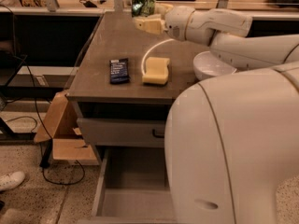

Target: Pick green can from middle drawer and place on counter

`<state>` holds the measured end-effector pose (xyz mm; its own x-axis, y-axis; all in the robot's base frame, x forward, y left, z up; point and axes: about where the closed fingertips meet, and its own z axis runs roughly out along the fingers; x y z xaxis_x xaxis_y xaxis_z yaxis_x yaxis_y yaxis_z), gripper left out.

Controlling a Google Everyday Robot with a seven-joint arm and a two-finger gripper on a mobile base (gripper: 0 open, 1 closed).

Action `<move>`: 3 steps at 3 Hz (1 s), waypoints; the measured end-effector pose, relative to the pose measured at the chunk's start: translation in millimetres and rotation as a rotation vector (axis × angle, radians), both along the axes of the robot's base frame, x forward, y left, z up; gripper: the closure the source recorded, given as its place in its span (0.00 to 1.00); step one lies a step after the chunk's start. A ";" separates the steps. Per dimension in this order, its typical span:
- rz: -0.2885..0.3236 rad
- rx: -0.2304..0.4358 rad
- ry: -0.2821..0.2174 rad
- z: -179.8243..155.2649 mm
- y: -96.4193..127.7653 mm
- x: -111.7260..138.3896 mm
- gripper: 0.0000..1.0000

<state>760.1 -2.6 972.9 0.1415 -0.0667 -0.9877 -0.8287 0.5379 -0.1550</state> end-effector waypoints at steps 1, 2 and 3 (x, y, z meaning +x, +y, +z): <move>-0.013 -0.008 -0.018 23.5 -13.2 -11.1 1.00; -0.077 -0.004 -0.023 42.7 -40.4 -47.9 1.00; -0.148 -0.032 0.028 32.4 -68.9 -88.5 1.00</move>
Offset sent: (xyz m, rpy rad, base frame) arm -0.0957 -0.0878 0.0424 0.0172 0.0342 -0.1665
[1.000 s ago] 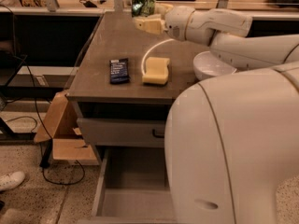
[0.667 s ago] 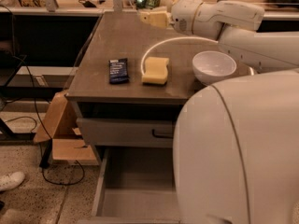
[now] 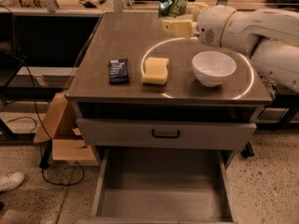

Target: Pick green can from middle drawer and place on counter

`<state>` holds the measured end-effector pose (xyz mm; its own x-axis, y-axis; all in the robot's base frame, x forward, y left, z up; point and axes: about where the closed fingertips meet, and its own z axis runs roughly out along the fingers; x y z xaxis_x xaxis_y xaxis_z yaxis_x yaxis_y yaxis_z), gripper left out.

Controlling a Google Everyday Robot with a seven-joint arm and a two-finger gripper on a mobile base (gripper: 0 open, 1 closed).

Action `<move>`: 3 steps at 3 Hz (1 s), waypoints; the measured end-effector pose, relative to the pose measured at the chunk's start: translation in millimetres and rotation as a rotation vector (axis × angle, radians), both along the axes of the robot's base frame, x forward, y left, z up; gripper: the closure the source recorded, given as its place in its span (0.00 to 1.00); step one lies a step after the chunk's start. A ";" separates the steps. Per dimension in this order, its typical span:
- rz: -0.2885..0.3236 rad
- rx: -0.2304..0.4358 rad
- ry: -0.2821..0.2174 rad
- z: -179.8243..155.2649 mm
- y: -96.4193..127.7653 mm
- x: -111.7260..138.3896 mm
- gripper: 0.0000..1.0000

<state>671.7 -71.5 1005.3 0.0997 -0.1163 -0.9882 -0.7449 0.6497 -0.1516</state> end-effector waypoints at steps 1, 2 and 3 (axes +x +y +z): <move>-0.098 -0.028 0.091 -29.2 -38.0 -33.5 1.00; -0.111 -0.041 0.098 -34.9 -42.0 -36.9 1.00; -0.082 -0.101 0.105 -41.0 -35.9 -34.8 1.00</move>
Offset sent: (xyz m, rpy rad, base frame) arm -0.0321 -0.0363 -0.0277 -0.0264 0.0867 -0.0932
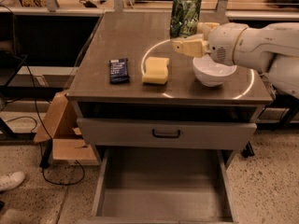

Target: Pick green can from middle drawer and place on counter

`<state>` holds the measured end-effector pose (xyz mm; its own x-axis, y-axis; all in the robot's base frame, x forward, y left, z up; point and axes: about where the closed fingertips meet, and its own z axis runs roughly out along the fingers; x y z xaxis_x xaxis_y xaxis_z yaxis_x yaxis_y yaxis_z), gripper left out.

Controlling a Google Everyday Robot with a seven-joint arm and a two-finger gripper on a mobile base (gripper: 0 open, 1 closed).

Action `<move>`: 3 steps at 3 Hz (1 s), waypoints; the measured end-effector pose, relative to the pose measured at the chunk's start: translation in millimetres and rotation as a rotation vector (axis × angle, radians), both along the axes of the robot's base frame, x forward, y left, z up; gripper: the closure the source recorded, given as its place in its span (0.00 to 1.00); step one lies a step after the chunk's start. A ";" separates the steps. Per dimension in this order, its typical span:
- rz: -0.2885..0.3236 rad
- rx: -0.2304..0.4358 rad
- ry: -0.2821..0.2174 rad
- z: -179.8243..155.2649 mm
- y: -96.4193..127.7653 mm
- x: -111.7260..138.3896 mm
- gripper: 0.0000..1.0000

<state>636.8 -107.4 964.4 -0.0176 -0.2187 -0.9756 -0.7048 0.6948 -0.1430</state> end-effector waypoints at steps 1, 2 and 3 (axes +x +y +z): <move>0.087 -0.051 0.059 -13.1 14.2 -1.7 1.00; 0.179 -0.148 0.083 -26.3 21.8 -4.8 1.00; 0.236 -0.207 0.100 -35.5 22.7 -11.6 1.00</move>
Offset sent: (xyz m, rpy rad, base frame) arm -0.0123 0.0269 -0.0455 -0.0959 0.3314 0.2281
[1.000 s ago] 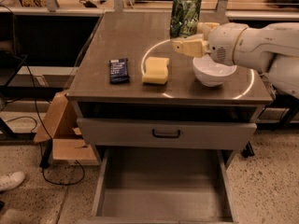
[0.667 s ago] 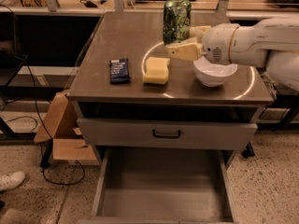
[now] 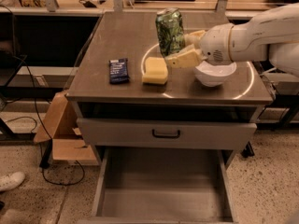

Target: Pick green can from middle drawer and place on counter

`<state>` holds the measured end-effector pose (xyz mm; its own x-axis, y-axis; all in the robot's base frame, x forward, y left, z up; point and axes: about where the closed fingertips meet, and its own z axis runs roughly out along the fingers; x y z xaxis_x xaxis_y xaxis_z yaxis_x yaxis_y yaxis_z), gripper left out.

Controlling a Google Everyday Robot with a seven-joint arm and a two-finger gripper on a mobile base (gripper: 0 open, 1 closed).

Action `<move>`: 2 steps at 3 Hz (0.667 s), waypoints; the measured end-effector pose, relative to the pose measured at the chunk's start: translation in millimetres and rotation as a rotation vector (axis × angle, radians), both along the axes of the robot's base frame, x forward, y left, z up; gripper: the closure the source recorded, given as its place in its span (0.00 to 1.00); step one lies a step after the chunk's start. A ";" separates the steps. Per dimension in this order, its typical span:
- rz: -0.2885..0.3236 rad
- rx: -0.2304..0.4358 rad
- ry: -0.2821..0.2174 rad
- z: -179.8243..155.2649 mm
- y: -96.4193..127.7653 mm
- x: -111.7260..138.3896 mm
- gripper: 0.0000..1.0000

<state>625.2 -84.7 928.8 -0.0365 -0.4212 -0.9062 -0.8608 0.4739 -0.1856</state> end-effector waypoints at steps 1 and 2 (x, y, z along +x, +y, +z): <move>0.024 -0.031 -0.039 -0.3 2.0 0.1 1.00; 0.038 -0.109 -0.003 -20.8 -1.1 -0.8 1.00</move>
Offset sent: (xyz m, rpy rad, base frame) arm -0.0044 -0.0081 -0.0510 -0.1322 0.1949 -0.0219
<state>624.4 -85.8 908.0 -0.0160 -0.5181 -0.8551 -0.8771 0.4180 -0.2368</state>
